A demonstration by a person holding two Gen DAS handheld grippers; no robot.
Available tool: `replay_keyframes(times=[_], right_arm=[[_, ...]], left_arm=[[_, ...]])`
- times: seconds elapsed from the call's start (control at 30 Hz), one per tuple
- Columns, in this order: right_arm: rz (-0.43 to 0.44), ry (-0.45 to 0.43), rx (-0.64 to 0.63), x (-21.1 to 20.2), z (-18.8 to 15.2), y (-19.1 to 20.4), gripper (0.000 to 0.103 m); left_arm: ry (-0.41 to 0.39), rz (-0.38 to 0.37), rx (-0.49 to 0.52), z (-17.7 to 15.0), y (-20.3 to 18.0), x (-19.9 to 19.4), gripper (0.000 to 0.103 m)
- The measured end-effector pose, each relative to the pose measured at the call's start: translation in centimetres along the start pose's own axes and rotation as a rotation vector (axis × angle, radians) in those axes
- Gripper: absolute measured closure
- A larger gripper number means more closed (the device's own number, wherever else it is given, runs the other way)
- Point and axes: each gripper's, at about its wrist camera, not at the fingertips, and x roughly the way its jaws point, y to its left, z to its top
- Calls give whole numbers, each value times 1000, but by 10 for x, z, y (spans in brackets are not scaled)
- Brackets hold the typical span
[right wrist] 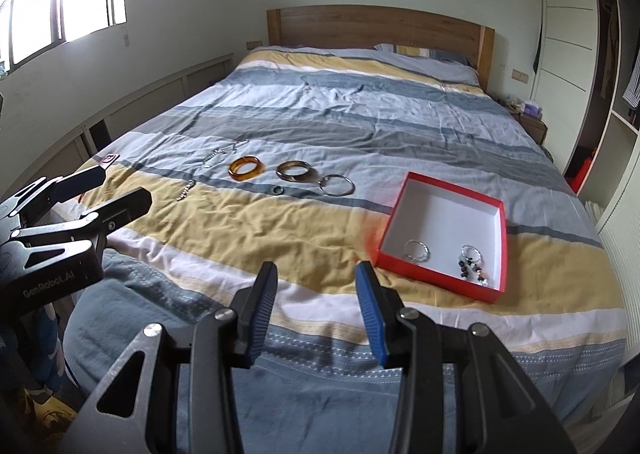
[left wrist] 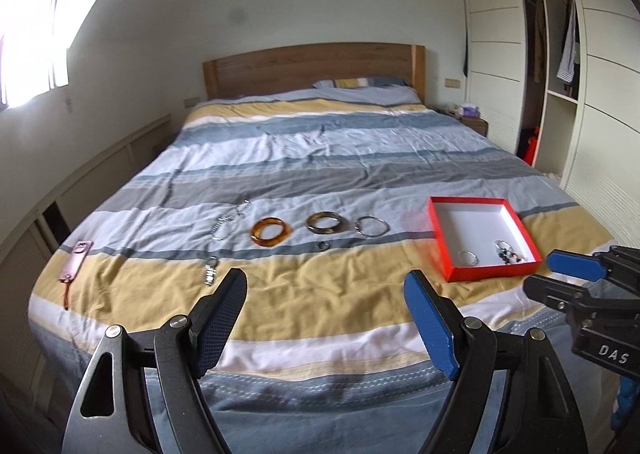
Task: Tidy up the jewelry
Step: 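Withdraw both tools from the box back toward the bed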
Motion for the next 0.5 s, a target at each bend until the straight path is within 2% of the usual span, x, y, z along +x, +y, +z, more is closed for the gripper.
replay_keyframes(times=[0.27, 0.5], right_arm=[[19, -39, -7, -12, 5, 9, 64], [26, -34, 17, -8, 5, 5, 64]], left_arm=[[-56, 61, -4, -6, 16, -18, 23], [4, 66, -72, -26, 49, -8, 18]])
